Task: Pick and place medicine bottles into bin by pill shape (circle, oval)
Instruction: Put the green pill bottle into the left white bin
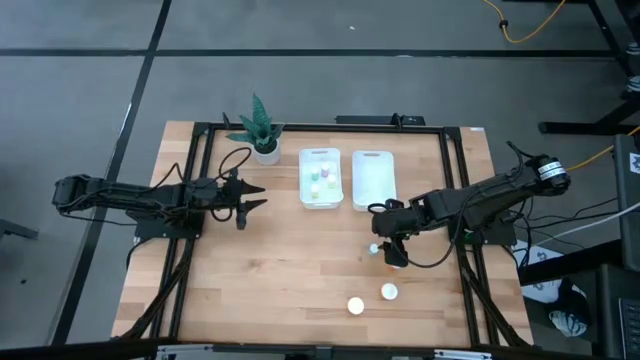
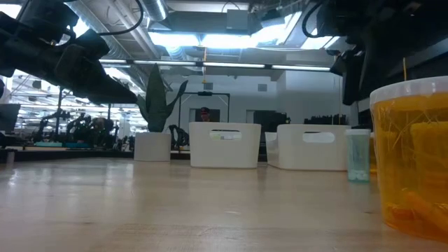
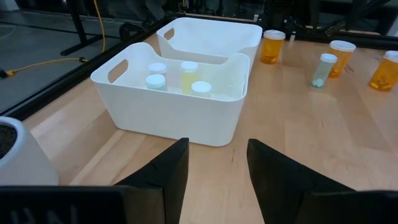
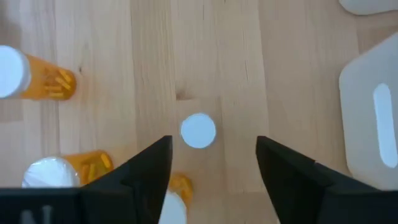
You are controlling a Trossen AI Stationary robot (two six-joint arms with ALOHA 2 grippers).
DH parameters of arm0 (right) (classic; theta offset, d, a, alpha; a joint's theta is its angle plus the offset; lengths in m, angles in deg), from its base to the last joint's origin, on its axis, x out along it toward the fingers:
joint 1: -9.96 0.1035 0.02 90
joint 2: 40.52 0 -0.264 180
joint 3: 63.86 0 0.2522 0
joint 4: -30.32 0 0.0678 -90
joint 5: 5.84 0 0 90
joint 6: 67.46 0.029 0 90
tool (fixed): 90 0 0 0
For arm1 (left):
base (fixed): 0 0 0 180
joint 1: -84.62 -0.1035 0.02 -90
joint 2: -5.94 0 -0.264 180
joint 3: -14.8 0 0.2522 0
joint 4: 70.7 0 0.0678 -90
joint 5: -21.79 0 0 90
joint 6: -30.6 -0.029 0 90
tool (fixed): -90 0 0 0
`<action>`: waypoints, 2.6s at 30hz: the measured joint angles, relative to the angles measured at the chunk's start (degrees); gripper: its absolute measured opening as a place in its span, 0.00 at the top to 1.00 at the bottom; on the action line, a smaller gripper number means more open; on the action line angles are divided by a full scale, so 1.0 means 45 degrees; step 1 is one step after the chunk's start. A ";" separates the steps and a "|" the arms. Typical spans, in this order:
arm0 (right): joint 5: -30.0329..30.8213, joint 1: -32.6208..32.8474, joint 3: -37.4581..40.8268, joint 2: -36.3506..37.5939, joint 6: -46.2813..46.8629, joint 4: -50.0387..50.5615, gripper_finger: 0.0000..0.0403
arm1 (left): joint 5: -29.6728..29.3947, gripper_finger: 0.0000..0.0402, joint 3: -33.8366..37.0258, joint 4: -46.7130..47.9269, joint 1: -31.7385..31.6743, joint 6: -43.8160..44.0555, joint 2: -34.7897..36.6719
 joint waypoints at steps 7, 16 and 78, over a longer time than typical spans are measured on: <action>-0.0108 0.0000 -0.0015 -0.0005 0.0582 -0.0433 0.37 | -0.0005 0.61 0.0000 0.0000 0.0000 -0.0003 0.0000; -0.0242 0.0082 -0.0015 -0.1148 0.0159 -0.0203 0.38 | 0.0000 0.61 0.0000 0.0000 0.0000 -0.0003 0.0000; 0.0027 0.0107 -0.0908 -0.3526 -0.0757 -0.0977 0.68 | -0.0003 0.61 0.0000 0.0000 -0.0003 -0.0003 0.0000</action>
